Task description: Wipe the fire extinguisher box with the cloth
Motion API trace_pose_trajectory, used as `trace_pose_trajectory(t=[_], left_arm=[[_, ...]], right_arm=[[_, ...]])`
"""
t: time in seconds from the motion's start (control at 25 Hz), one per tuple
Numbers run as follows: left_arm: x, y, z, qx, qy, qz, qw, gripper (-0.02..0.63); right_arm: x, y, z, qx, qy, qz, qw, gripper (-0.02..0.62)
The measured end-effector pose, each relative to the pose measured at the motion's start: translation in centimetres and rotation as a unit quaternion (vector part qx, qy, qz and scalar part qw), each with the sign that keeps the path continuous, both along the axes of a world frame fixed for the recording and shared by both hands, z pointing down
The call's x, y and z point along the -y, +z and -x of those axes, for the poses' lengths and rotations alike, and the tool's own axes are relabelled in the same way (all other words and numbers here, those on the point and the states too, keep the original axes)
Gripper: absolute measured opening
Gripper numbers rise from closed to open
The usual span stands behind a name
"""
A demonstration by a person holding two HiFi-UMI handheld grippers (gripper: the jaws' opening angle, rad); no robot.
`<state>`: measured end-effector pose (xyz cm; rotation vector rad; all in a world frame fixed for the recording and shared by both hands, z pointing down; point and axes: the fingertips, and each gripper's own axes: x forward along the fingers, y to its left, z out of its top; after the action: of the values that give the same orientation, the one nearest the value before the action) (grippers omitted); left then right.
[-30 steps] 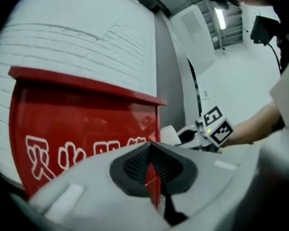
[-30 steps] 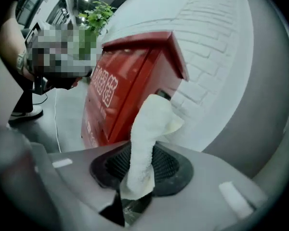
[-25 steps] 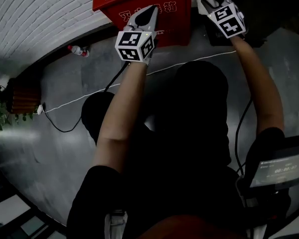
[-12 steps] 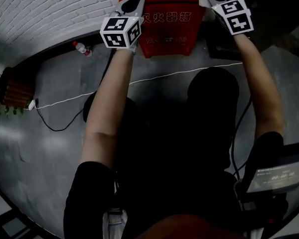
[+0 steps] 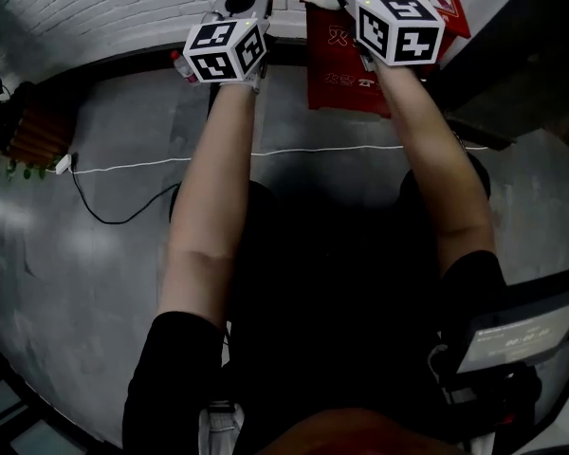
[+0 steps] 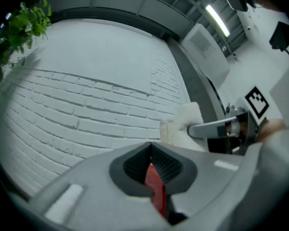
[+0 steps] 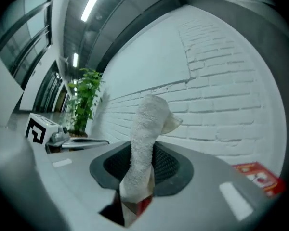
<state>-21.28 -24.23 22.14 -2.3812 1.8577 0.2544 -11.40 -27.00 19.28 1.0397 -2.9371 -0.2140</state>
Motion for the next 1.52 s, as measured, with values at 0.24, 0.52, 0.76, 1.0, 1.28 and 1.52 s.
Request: trace_pose_trajectory(t=[0.24,0.52,0.76,1.0,1.28,1.52], left_arm=[[-1.0,0.1,4.4,0.004,-0.02,-0.006,0.9998,0.003],[0.1,1.8,8.4,0.016,-0.023,0.007,0.9996,0.003],[3.0,4.6,9.6,0.018,-0.013,0.019,0.9996,0.003],[4.4,6.0,9.7,0.025,0.007,0.03,0.9992,0.002],[6.0,8.0,10.2,0.009,0.021,0.052,0.9983,0.003],[7.6,9.0,9.3,-0.011,0.05,0.072,0.996,0.003]], right_arm=[[-0.6,3.4,6.4,0.112,0.0,0.094,0.989,0.112],[0.8,7.7,10.5,0.174,0.033,0.15,0.973,0.112],[3.8,11.8,11.6,0.248,0.058,0.191,0.948,0.11],[6.4,14.4,10.6,0.338,0.098,0.231,0.907,0.106],[8.4,15.6,10.1,0.402,0.133,0.237,0.874,0.106],[10.0,18.5,9.4,0.435,0.172,0.262,0.844,0.103]])
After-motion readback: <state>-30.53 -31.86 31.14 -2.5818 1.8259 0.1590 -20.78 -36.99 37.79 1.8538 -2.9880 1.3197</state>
